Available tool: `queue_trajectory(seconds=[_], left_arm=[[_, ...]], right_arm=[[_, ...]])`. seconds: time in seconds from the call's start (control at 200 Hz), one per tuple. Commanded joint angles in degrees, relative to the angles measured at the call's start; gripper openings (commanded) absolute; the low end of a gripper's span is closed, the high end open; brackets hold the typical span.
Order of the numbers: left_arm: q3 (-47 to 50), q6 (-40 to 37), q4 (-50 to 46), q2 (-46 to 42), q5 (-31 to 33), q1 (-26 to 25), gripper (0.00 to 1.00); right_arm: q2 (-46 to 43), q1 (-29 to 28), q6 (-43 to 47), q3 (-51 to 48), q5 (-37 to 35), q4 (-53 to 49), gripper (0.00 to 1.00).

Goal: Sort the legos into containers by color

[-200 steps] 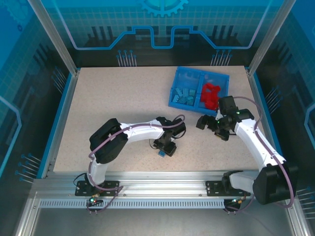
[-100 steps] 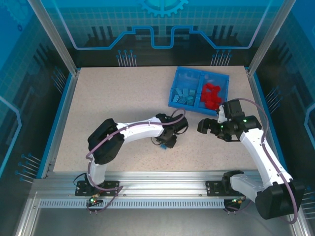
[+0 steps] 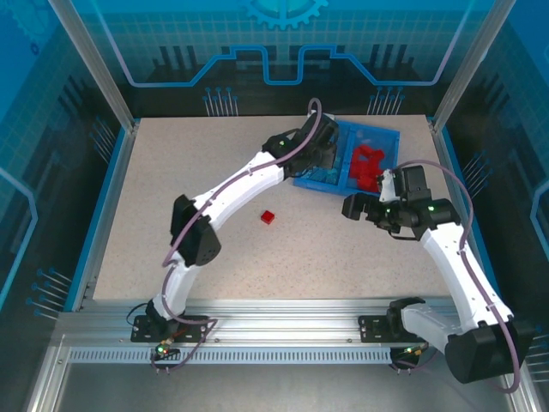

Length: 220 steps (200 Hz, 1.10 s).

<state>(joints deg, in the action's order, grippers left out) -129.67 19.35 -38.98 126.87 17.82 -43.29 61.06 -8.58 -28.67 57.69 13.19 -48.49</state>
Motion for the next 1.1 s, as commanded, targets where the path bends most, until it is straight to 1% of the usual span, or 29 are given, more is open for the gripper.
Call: queue_trajectory(seconds=[0.0, 0.11, 0.27, 0.375, 0.43, 0.485, 0.515, 0.64, 0.695, 0.775, 0.89, 0.98, 1.096], left_arm=[[-6.8, -0.7, 2.8, 8.2, -0.1, 1.4, 0.24], [-12.5, 0.7, 7.0, 14.1, -0.1, 2.7, 0.24], [-14.1, 1.4, 20.9, 21.0, -0.5, 4.5, 0.25], [-20.0, 0.5, 26.8, 27.0, -1.0, 5.4, 0.26], [-23.5, -0.3, 29.5, 30.0, -1.3, 5.7, 0.3], [-24.9, -1.3, 33.4, 32.0, -1.3, 6.0, 0.4], [-24.9, -1.9, 35.7, 32.7, -1.1, 6.0, 0.44], [-24.9, -2.4, 41.1, 34.5, -0.4, 6.5, 0.45], [-24.9, -2.5, 42.1, 34.5, -0.2, 6.7, 0.47], [-24.9, -3.4, 42.5, 33.8, -0.7, 6.9, 0.53], [-23.8, -5.2, 41.1, 30.3, -2.2, 6.9, 0.55], [-17.7, -6.0, 42.8, 23.6, -4.3, 6.8, 0.55], [-2.9, -6.9, 47.3, 11.5, -6.2, 6.9, 0.56]], right_arm=[[2.6, 0.4, 0.1, 4.1, -3.6, -0.3, 1.0], [5.5, 0.6, 0.3, 8.0, -5.2, -2.1, 1.0], [9.4, 0.8, 1.5, 13.1, -5.3, -4.7, 1.0], [11.5, 0.8, 2.9, 15.2, -4.9, -5.4, 1.0], [12.6, 0.9, 3.6, 16.4, -5.2, -6.2, 1.0], [13.6, 0.9, 4.1, 17.3, -5.4, -6.6, 1.0], [14.1, 0.9, 4.4, 17.8, -5.6, -6.7, 1.0], [16.4, 0.9, 5.2, 20.1, -5.7, -6.8, 1.0], [17.4, 0.9, 5.4, 20.9, -5.9, -6.9, 1.0], [18.6, 0.9, 5.7, 21.9, -5.8, -6.9, 1.0], [19.8, 1.0, 5.8, 22.9, -5.9, -7.3, 1.0], [19.8, 0.9, 5.8, 22.7, -5.5, -6.8, 1.0], [19.0, 0.4, 6.0, 21.7, -4.0, -5.3, 1.0]])
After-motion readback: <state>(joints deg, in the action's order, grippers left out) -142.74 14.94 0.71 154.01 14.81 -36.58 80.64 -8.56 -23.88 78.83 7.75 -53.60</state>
